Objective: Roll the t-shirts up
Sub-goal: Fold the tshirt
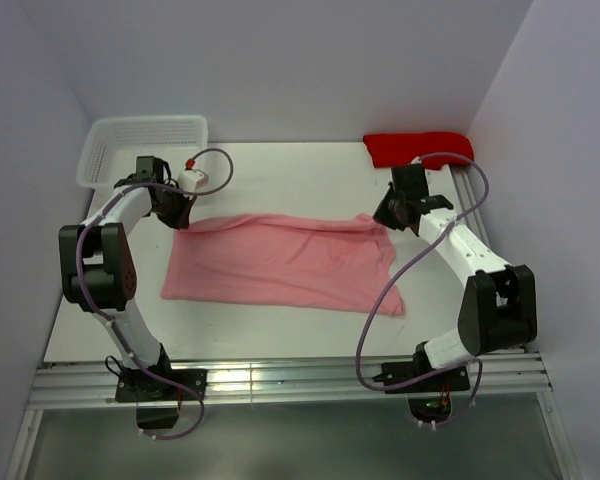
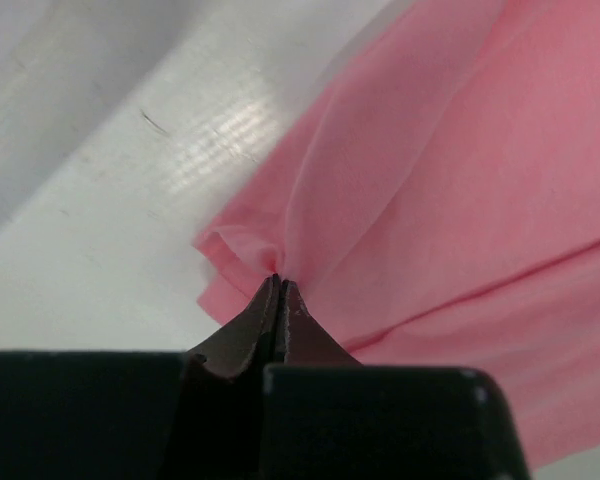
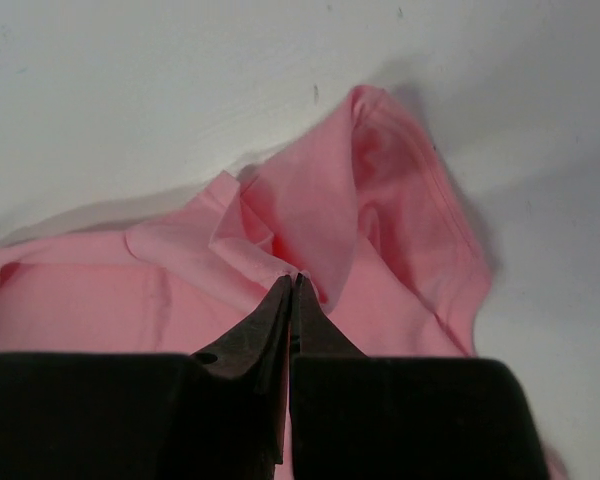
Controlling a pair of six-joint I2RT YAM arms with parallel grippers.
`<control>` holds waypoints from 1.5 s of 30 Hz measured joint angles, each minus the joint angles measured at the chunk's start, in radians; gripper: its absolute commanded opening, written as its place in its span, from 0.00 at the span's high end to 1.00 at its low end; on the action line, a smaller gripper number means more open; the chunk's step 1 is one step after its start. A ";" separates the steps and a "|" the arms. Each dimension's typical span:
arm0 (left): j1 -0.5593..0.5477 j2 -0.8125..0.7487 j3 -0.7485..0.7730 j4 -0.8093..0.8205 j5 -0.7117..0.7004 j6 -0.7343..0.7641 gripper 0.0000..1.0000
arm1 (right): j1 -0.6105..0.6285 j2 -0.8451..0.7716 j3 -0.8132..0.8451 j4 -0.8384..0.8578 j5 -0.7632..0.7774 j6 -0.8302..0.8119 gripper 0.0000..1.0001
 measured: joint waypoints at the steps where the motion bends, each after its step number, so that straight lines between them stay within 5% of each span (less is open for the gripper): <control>1: 0.002 0.000 -0.007 -0.014 0.001 0.006 1.00 | 0.001 -0.018 -0.021 0.001 0.000 0.007 1.00; 19: 0.068 -0.020 -0.066 -0.092 0.010 0.044 1.00 | 0.012 -0.228 -0.249 0.006 0.012 0.069 1.00; 45: 0.087 -0.088 -0.143 -0.108 0.037 0.100 1.00 | 0.012 -0.310 -0.322 -0.011 0.046 0.098 1.00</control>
